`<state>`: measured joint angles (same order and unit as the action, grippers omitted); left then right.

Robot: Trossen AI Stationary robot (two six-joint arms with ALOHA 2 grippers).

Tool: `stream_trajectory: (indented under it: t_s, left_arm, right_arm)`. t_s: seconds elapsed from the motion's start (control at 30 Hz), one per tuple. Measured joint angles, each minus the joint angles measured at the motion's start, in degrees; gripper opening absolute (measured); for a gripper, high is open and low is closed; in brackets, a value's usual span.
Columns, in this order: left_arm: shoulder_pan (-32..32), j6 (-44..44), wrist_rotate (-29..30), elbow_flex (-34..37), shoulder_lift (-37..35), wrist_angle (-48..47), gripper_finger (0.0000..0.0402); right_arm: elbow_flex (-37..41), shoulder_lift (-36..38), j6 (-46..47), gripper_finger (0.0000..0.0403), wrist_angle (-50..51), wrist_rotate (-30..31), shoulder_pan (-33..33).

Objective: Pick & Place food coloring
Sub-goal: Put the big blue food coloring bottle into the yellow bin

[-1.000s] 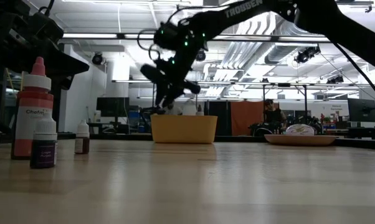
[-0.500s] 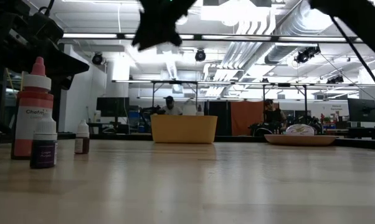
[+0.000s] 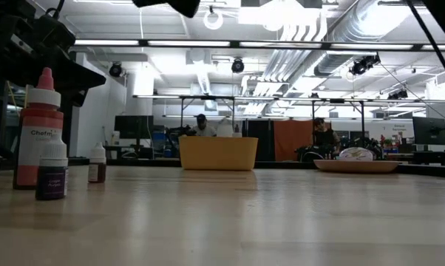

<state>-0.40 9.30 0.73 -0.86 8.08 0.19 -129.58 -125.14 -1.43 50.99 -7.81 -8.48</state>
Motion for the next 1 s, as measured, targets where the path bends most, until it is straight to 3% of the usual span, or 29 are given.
stream_trajectory:
  t_s: [0.5, 0.8, 1.0]
  left_arm:
    - [0.0, 0.0, 0.0, 0.0, 0.0, 0.0, 0.0001]
    - [0.0, 0.0, 0.0, 0.0, 0.0, 0.0, 0.0001]
    - [0.0, 0.0, -0.1, 0.0, 0.0, 0.0, 0.0001]
  right_arm:
    - [18.5, -0.2, -0.1, 0.0124, -22.3, -0.3, -9.2]
    - [19.9, -0.7, -0.1, 0.0124, -26.3, 6.0, -10.1]
    - [19.9, -3.8, -0.1, 0.0124, -29.2, 6.1, -11.3]
